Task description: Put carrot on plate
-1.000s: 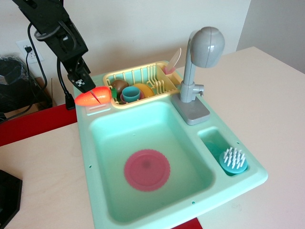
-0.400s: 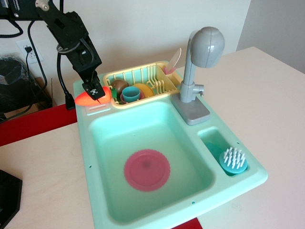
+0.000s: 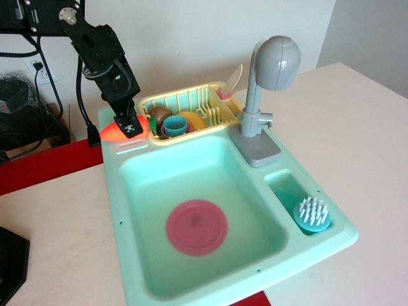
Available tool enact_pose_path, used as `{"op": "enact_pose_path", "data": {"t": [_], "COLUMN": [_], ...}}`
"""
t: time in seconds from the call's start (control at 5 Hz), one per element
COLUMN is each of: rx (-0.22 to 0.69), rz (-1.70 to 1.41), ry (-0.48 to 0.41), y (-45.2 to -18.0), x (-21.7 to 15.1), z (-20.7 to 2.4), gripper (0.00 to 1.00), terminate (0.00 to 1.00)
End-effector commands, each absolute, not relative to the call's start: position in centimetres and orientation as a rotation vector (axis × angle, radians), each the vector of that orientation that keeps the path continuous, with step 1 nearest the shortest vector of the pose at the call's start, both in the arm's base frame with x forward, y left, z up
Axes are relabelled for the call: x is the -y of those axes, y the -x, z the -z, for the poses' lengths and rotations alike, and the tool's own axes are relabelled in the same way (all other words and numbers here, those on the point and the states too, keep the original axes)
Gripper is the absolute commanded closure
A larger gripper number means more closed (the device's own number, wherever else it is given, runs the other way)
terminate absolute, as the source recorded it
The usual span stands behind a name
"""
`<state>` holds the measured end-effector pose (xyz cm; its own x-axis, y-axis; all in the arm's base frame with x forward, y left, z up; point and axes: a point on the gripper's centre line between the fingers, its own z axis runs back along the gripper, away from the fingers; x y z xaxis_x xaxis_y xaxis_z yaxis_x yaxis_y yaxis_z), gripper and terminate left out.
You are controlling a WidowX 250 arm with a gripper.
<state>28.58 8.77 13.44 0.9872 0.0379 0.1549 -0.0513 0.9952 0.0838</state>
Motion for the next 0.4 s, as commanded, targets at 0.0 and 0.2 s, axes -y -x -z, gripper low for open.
{"op": "enact_pose_path", "data": {"t": [0.0, 0.2], "rx": [0.202, 0.219], "rz": [-0.054, -0.057], "ry": [-0.102, -0.099], "y": [-28.54, -28.42], "x": [-8.98, -8.91], "z": [-14.52, -14.82], "gripper": [1.00, 1.00], "terminate": [0.00, 0.00]}}
